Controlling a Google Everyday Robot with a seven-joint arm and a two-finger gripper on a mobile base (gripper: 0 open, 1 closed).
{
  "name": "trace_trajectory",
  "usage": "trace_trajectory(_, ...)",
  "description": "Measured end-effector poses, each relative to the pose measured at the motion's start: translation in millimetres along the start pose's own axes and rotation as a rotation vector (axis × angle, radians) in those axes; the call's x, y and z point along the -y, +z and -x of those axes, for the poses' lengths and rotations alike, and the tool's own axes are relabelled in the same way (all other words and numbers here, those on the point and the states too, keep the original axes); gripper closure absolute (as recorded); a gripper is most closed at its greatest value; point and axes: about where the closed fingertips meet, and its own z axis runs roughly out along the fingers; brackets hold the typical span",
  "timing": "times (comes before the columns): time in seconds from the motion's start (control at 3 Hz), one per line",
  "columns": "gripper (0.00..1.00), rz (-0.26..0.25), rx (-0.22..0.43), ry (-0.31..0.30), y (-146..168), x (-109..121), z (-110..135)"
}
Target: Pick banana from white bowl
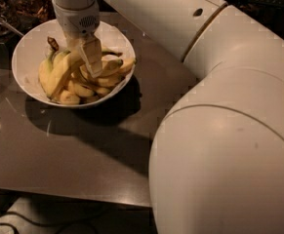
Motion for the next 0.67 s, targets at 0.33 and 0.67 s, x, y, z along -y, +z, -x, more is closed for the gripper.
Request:
trace_trajectory(0.33,0.5,0.005,0.0,0.004,4.9,-3.1,-5.2)
trace_trajectory(0.67,0.74,0.011,0.005,0.012,4.9,-4.5,-8.1)
